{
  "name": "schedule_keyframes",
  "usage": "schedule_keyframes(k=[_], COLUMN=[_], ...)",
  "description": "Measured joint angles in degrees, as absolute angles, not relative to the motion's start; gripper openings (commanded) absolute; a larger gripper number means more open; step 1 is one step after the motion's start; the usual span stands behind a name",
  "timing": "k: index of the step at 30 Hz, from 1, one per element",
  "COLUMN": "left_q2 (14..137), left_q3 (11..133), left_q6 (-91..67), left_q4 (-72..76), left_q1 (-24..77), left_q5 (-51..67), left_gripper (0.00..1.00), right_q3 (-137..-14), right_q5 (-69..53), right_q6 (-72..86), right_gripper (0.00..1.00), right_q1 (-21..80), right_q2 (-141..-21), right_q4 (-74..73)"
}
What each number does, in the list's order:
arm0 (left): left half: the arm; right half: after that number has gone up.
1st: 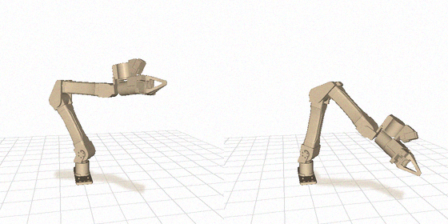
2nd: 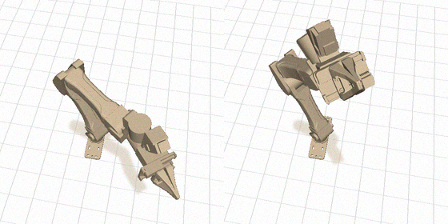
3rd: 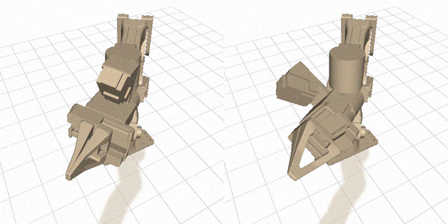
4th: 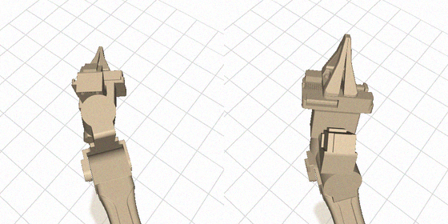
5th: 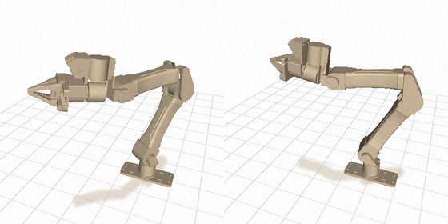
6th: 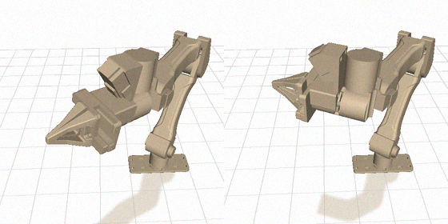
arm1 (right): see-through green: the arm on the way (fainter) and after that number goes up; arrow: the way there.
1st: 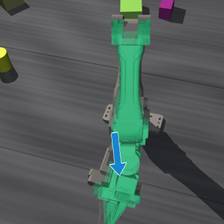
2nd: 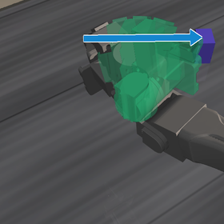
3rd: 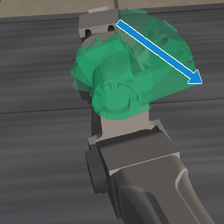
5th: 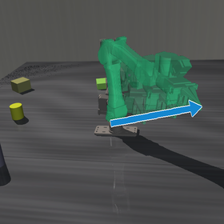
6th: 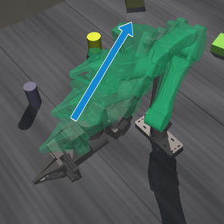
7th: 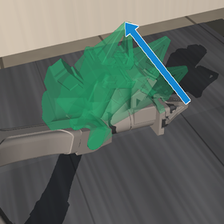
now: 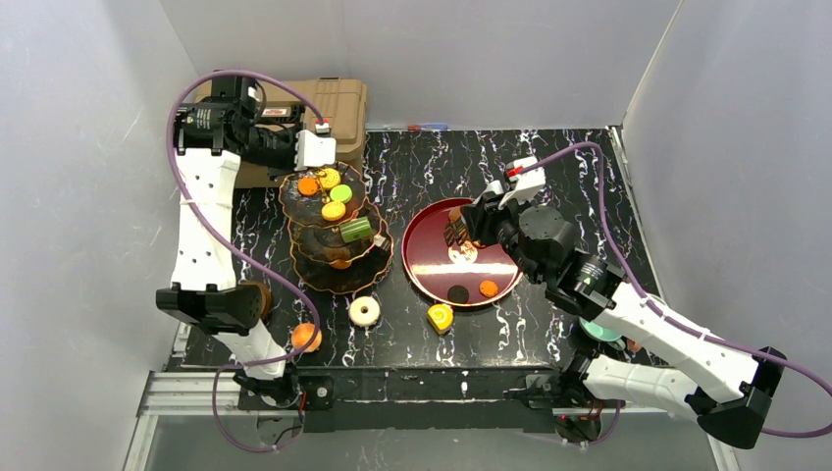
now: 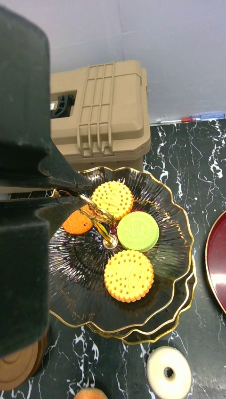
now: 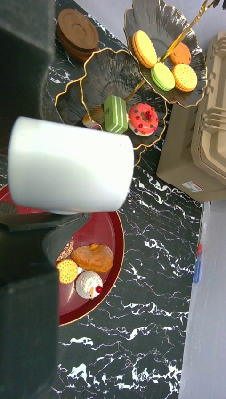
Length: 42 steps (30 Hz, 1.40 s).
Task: Serve the afternoon tea
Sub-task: Adjust the desert table at the center of the board.
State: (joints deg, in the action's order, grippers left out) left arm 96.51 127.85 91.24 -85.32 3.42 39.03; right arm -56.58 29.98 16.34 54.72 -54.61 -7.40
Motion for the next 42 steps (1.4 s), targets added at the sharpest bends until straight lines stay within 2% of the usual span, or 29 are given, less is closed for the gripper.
schedule_keyframes(k=[6,16,23,32,42], left_q2=[96.14,92.77,85.32,73.67,75.24], left_q3=[128.29,125.05,111.74,92.12,90.52], left_q6=[85.03,70.17,65.12,56.58,41.04], left_q4=[-84.62,-74.74,-67.02,-46.13,-36.86], left_q1=[3.07,2.28,2.31,2.2,2.11], left_q5=[39.92,42.04,42.44,40.97,37.06], left_gripper=[0.0,0.0,0.0,0.0,0.0], right_q3=[-56.58,-56.58,-56.31,-53.82,-53.65], right_q5=[29.85,29.85,30.09,31.62,32.25], right_q6=[16.4,16.75,16.78,16.56,16.58], right_gripper=[0.38,0.38,0.38,0.38,0.38], right_q1=[54.72,54.72,54.72,54.48,54.39], right_q2=[-54.61,-54.61,-54.48,-54.11,-54.54], right_q4=[-7.4,-7.4,-7.35,-6.81,-6.26])
